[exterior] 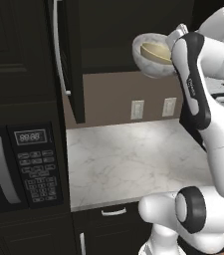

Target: Pick up the bowls on the counter and stack them on top of one another in the open cabinet. Place the smaller bowl on top of the larger bowl.

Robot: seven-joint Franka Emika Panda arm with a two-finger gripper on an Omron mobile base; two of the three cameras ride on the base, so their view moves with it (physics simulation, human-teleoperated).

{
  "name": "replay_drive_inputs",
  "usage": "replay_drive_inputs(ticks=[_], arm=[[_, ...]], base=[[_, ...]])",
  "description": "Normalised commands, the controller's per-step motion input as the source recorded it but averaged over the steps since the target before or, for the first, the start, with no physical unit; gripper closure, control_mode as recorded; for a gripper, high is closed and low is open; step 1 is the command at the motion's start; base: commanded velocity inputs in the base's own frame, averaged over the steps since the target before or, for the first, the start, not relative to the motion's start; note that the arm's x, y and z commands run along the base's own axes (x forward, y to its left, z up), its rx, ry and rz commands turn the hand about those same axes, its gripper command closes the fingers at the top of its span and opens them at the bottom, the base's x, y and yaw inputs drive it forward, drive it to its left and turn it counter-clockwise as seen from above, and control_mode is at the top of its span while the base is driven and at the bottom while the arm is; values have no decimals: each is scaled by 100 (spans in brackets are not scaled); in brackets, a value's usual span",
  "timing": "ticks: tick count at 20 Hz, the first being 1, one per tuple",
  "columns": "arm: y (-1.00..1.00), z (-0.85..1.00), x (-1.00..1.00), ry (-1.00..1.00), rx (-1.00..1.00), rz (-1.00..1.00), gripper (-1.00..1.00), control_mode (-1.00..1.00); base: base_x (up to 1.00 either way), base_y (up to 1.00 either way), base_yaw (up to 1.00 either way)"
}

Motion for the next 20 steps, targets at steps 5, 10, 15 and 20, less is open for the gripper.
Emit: replay_drive_inputs(ticks=[5, 10, 15, 20], arm=[[-2, 16, 50, 0, 0, -4, 100, -100], [-2, 16, 52, 0, 0, -4, 100, -100], [-1, 6, 50, 0, 0, -3, 100, -100], [-4, 0, 49, 0, 0, -2, 100, -100]], base=[[0, 0, 0], [0, 0, 0], [0, 0, 0], [0, 0, 0]])
